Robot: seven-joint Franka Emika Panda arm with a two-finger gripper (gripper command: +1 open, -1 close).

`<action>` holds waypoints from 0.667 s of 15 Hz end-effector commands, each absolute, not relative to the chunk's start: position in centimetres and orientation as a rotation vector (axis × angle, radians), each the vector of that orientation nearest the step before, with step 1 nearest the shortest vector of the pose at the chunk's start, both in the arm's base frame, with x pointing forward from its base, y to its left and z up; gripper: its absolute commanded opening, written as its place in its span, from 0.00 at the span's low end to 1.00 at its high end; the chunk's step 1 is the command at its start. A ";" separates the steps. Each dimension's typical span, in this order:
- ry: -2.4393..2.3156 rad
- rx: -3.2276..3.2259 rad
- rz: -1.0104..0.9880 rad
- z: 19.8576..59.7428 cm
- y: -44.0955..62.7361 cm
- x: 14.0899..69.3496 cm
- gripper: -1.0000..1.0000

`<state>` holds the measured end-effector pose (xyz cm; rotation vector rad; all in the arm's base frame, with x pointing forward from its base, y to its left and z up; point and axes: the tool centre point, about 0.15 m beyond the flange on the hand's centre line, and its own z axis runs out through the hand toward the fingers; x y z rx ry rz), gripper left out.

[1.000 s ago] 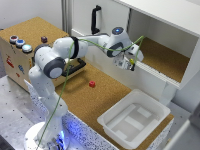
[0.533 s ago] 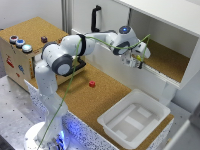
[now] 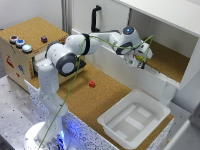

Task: Put the yellow object inside the right cabinet

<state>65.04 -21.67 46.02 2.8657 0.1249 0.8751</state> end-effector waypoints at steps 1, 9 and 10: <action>0.266 2.898 0.965 47.6 -19.0 65.5 1.00; 0.361 2.862 0.945 50.1 -12.5 54.8 1.00; 0.354 2.851 0.936 50.4 -12.1 53.6 1.00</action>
